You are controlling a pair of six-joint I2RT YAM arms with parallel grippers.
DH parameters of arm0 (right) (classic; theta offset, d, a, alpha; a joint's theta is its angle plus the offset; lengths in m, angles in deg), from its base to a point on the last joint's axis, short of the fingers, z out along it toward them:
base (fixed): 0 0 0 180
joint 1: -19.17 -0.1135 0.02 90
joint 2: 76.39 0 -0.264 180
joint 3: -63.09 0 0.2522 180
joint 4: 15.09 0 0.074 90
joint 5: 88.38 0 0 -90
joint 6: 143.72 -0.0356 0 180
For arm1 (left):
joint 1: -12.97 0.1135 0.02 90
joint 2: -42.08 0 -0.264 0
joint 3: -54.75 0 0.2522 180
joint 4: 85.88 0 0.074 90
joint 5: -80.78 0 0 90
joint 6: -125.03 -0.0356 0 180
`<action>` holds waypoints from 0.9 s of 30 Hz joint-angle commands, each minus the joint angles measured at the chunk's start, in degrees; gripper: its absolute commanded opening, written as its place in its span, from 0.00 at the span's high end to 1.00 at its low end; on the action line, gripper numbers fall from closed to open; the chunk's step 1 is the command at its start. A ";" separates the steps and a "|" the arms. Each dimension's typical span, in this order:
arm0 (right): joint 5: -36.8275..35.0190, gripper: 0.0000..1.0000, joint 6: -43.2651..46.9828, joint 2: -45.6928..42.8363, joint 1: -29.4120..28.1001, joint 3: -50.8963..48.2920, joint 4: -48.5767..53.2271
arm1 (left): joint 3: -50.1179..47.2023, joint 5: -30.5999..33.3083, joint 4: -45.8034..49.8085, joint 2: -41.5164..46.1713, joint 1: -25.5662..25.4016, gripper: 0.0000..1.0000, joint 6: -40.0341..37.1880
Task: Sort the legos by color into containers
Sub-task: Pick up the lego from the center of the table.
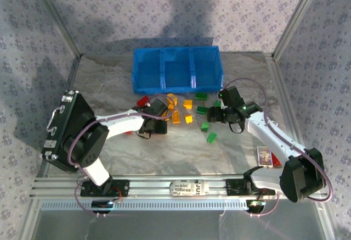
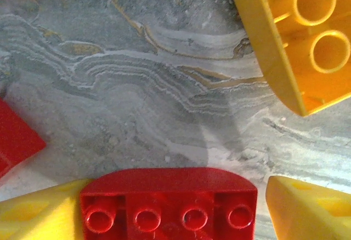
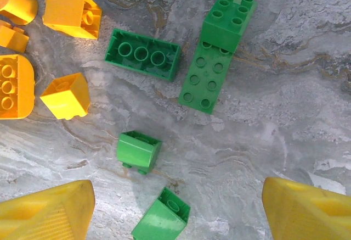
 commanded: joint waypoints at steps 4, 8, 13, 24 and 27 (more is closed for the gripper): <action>-0.17 0.18 0.23 -1.61 1.13 -0.54 -0.35 | 2.51 -2.07 2.81 -1.36 -1.31 0.29 0.06; -0.02 0.18 -0.11 -2.06 1.72 -1.01 -0.74 | 1.53 -2.01 3.59 0.04 -1.86 0.31 0.64; 0.19 0.19 -0.21 -2.40 2.60 -1.01 -0.89 | 2.12 -0.83 4.47 1.96 -1.68 0.42 0.38; 0.86 0.19 0.01 -4.02 4.33 -1.70 -0.68 | 7.60 -0.97 7.15 5.44 2.07 0.46 -2.88; 0.94 0.19 -0.03 -4.68 4.56 -2.30 -0.64 | 10.52 -1.33 8.27 6.28 4.91 0.45 -4.40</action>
